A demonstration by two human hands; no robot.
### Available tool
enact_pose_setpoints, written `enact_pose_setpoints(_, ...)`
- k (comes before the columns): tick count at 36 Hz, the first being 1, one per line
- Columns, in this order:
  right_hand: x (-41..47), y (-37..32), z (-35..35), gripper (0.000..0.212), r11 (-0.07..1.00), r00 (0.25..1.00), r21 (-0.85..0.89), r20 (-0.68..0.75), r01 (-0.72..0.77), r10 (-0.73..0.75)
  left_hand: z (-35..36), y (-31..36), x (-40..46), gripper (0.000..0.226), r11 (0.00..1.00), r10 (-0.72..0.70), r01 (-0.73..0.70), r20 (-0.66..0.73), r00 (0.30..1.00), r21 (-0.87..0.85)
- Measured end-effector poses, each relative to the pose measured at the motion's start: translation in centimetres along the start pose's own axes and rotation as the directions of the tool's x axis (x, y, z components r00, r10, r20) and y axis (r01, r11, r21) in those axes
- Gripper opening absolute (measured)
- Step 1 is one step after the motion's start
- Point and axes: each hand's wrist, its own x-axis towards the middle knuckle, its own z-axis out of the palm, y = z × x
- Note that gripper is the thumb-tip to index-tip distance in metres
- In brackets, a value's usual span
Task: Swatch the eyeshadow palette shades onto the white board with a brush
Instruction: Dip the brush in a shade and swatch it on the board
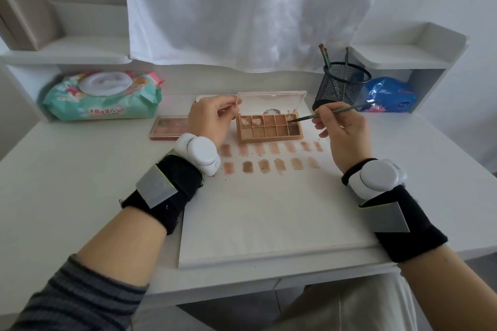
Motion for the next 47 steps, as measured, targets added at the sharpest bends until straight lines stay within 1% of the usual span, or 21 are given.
enact_pose_setpoints(5, 0.0, 0.1, 0.1, 0.018, 1.000, 1.000, -0.005, 0.024, -0.010, 0.010, 0.0, 0.0, -0.1, 0.016, 1.000, -0.011, 0.011, 0.004, 1.000, 0.000)
enact_pose_setpoints(12, 0.1, 0.1, 0.1, 0.010, 0.999, 0.998, 0.031, -0.044, -0.044, 0.046, 0.0, 0.1, -0.1, 0.016, 1.000, -0.018, 0.018, 0.003, 1.000, 0.001)
enact_pose_setpoints(17, 0.2, 0.2, 0.2, 0.011, 0.997, 0.996, 0.020, -0.047, -0.080, 0.081, 0.0, 0.1, -0.1, 0.015, 1.000, -0.021, 0.021, -0.003, 1.000, 0.007)
enact_pose_setpoints(31, 0.5, -0.3, -0.2, 0.026, 0.940, 0.954, 0.197, -0.053, -0.278, 0.293, 0.1, 0.3, -0.1, 0.016, 0.999, -0.049, 0.049, 0.000, 0.999, 0.009)
enact_pose_setpoints(37, 0.0, -1.2, -1.0, 0.029, 0.896, 0.926, 0.264, -0.024, -0.356, 0.376, 0.0, 0.3, -0.2, 0.013, 0.994, -0.069, 0.067, 0.019, 0.997, 0.083)
enact_pose_setpoints(40, -0.6, -1.5, -2.1, 0.029, 0.889, 0.922, 0.274, -0.016, -0.367, 0.386, 0.0, 0.3, -0.2, 0.013, 0.990, -0.065, 0.061, 0.026, 0.998, 0.127)
enact_pose_setpoints(43, -1.4, -1.4, -3.3, 0.030, 0.898, 0.918, 0.240, -0.053, -0.370, 0.392, -0.1, 0.3, -0.2, 0.013, 0.985, -0.073, 0.067, 0.027, 0.997, 0.161)
enact_pose_setpoints(45, -1.9, -1.2, -4.1, 0.030, 0.922, 0.928, 0.190, -0.094, -0.339, 0.360, 0.0, 0.3, -0.2, 0.012, 0.983, -0.074, 0.069, 0.029, 0.997, 0.168)
enact_pose_setpoints(47, -2.4, -0.9, -4.6, 0.030, 0.953, 0.945, 0.132, -0.147, -0.274, 0.292, 0.0, 0.2, -0.2, 0.012, 0.983, -0.074, 0.067, 0.036, 0.997, 0.170)
